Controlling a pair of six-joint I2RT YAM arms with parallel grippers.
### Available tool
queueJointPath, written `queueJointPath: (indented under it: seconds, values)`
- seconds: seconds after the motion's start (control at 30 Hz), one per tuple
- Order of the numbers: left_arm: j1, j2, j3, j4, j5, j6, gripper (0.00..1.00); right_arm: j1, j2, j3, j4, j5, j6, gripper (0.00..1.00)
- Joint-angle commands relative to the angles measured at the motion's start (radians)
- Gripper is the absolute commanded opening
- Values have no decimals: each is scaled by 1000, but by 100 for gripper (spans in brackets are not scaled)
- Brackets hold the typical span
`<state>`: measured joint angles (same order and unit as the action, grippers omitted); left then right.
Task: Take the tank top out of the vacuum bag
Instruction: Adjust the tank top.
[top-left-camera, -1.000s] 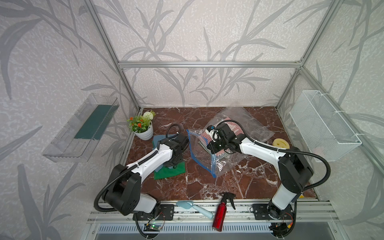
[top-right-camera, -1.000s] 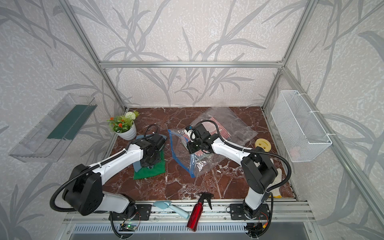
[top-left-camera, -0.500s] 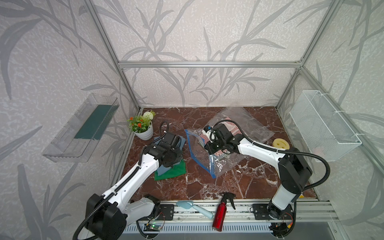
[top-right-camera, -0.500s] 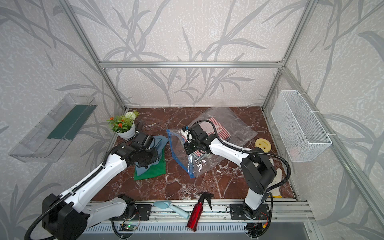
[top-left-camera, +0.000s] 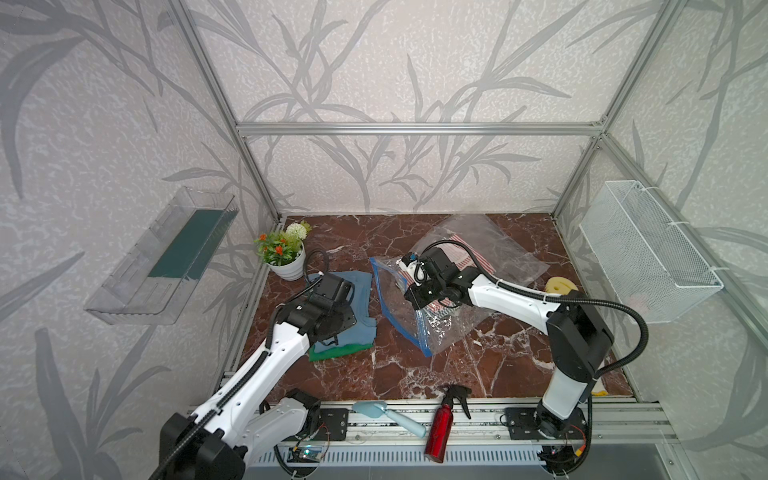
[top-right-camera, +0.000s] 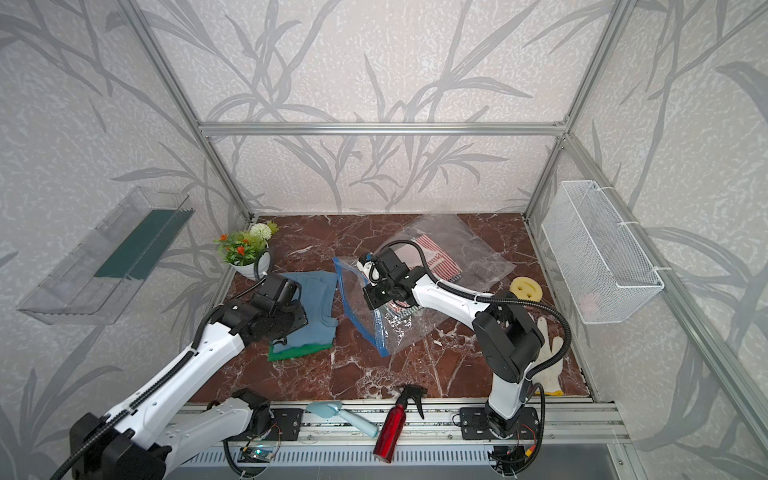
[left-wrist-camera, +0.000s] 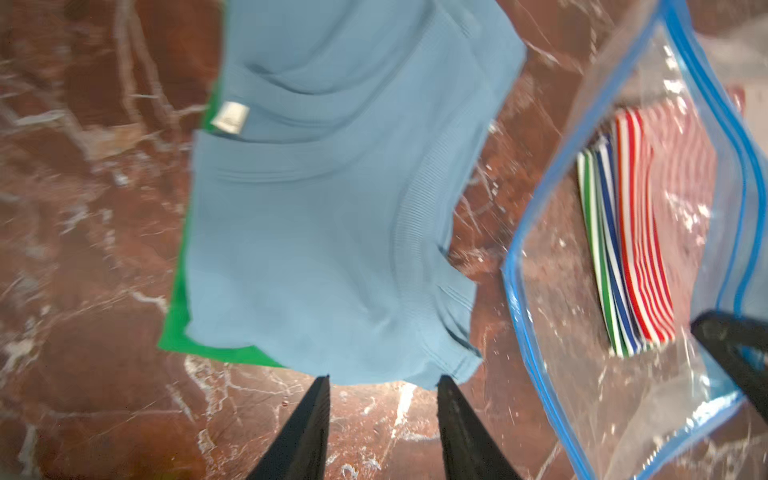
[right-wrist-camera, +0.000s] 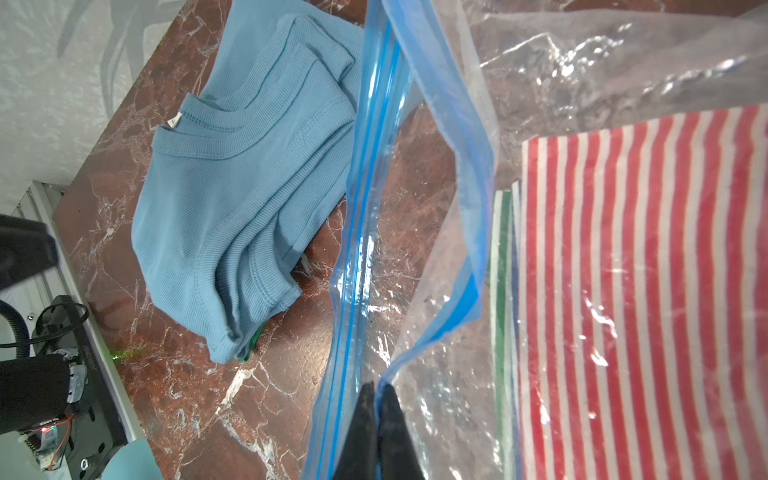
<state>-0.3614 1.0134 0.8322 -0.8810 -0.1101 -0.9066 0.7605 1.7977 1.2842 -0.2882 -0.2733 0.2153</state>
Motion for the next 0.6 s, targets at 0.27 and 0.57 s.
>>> queueJointPath:
  seconds: [0.27, 0.57]
  values:
    - [284, 89, -222, 50, -18, -126, 41, 5, 31, 15, -9, -17, -19, 0]
    - [287, 166, -205, 91, 43, -74, 39, 5, 39, 23, -8, -27, -15, 0]
